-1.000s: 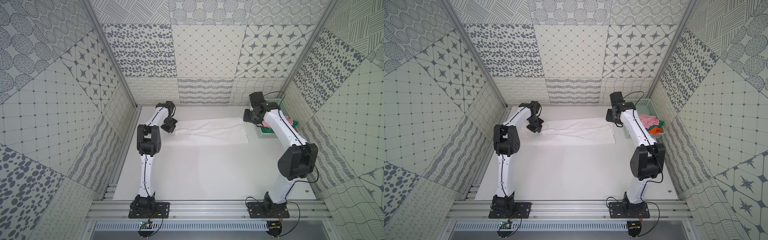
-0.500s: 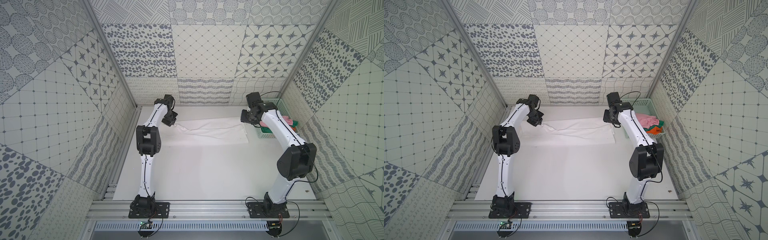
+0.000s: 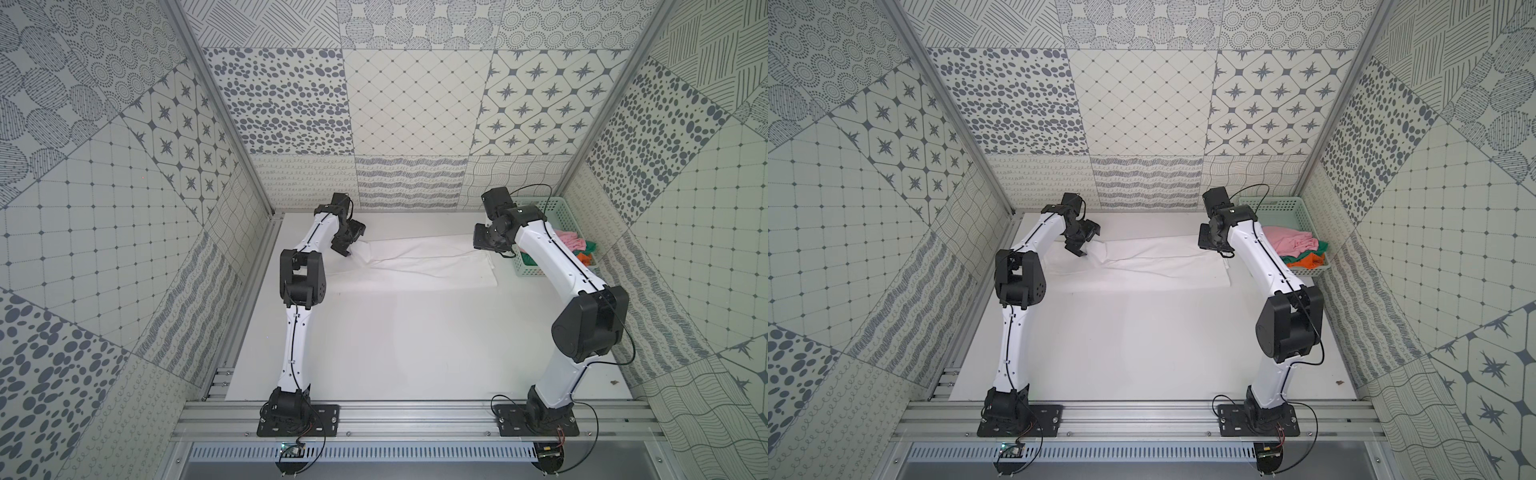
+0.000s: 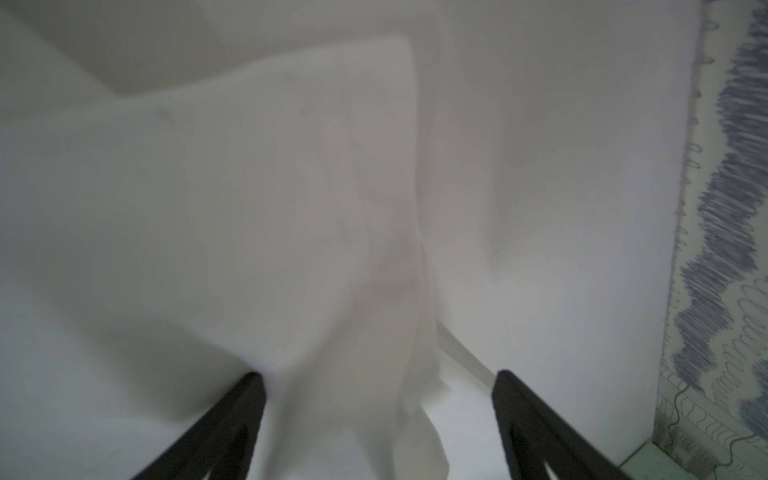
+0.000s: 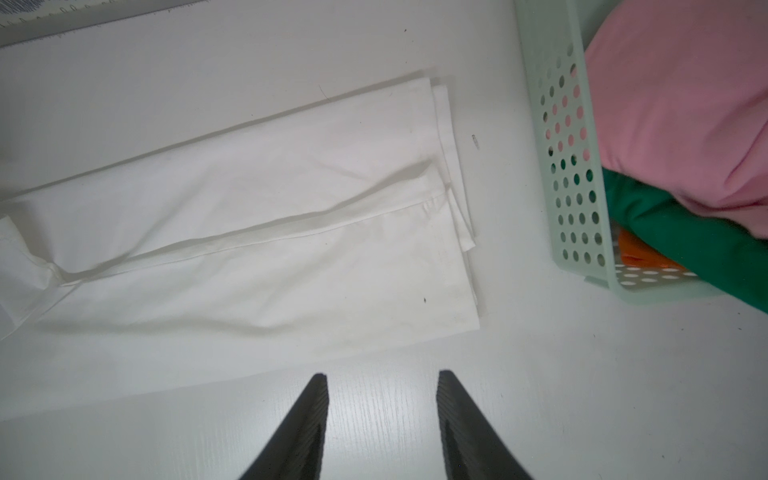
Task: Fold and stack t-shirts
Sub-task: Smooth out the T-shirt at the center of the board.
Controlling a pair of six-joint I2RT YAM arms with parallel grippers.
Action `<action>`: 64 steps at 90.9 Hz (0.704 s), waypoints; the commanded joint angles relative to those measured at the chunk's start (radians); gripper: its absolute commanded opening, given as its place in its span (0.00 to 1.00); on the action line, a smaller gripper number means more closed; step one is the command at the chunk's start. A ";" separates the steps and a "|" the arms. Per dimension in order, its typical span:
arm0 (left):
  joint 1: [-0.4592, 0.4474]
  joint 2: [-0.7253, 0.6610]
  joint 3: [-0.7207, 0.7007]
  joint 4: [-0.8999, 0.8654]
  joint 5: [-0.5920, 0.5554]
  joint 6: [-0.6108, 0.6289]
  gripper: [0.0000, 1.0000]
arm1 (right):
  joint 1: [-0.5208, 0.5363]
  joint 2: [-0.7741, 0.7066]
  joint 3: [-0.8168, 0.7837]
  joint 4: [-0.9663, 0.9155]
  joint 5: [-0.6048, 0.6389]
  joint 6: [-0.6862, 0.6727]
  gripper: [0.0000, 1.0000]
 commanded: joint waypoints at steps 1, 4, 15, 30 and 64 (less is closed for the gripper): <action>-0.001 -0.071 -0.040 0.064 0.013 0.086 0.98 | 0.004 0.030 0.030 -0.003 -0.011 -0.012 0.46; -0.001 -0.091 -0.049 0.060 0.009 0.104 0.98 | 0.004 0.037 0.033 -0.003 -0.016 -0.012 0.46; -0.002 -0.208 -0.110 0.087 0.002 0.170 0.99 | 0.003 0.070 0.045 0.000 -0.044 -0.027 0.47; -0.005 -0.438 -0.291 0.212 0.040 0.249 0.99 | 0.002 0.134 0.064 0.042 -0.153 -0.076 0.46; -0.017 -0.807 -0.719 0.092 -0.054 0.311 0.00 | 0.025 0.231 0.120 0.259 -0.652 -0.094 0.25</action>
